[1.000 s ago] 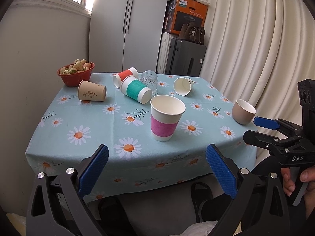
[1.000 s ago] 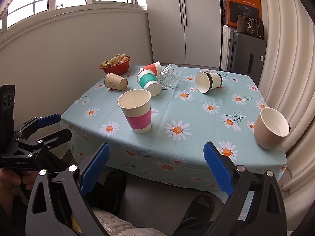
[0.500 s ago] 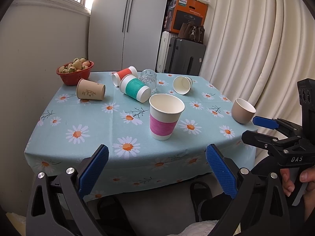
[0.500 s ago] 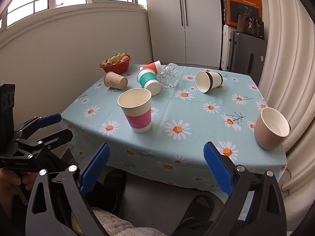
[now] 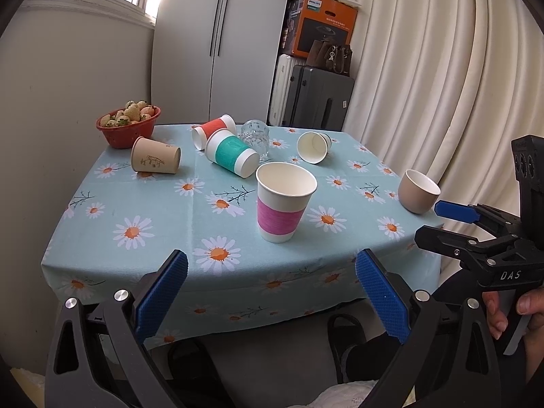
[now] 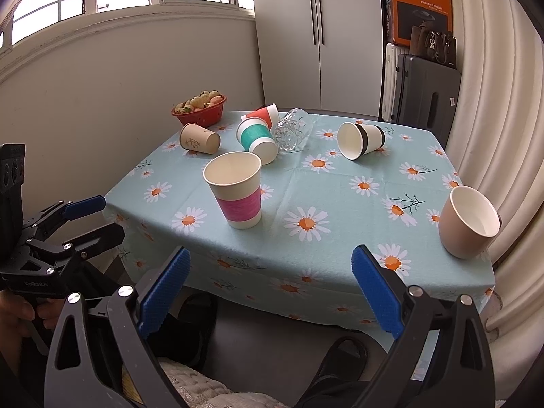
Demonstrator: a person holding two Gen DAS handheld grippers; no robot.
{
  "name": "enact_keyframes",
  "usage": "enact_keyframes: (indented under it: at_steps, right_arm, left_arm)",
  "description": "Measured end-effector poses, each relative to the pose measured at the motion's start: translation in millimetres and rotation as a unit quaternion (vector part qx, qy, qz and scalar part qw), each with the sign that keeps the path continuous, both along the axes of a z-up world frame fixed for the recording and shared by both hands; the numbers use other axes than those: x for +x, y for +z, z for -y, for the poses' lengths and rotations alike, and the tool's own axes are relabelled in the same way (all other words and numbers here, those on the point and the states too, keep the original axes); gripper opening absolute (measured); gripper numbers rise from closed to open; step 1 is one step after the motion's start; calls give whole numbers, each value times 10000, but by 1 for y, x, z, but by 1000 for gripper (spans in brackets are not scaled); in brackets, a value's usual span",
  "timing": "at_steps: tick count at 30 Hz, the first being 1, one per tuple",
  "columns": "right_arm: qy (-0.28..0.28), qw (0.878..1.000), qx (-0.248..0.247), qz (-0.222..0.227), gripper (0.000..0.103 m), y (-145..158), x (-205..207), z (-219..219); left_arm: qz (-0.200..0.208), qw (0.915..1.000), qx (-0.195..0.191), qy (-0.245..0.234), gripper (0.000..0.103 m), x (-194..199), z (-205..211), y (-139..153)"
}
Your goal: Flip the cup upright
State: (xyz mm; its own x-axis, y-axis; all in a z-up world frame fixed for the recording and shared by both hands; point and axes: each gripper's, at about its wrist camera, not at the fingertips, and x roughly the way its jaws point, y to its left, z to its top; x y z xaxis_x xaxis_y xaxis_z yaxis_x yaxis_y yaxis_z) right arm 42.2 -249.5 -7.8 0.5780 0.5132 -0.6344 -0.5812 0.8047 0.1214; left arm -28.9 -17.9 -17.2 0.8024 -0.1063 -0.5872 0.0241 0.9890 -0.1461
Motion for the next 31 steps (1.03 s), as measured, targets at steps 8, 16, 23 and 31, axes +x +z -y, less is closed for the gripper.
enact_keyframes:
  at_steps: [8, 16, 23, 31]
  right_arm:
    - [-3, 10000, 3, -5, 95, 0, 0, 0]
    - [9, 10000, -21, 1, 95, -1, 0, 1]
    - [4, 10000, -17, 1, 95, -2, 0, 2]
    - [7, 10000, -30, 0, 95, -2, 0, 1]
  left_arm:
    - [-20, 10000, -51, 14, 97, 0, 0, 0]
    - [-15, 10000, -71, 51, 97, 0, -2, 0]
    - [-31, 10000, -73, 48, 97, 1, -2, -1]
    - [-52, 9999, -70, 63, 97, 1, -2, -2]
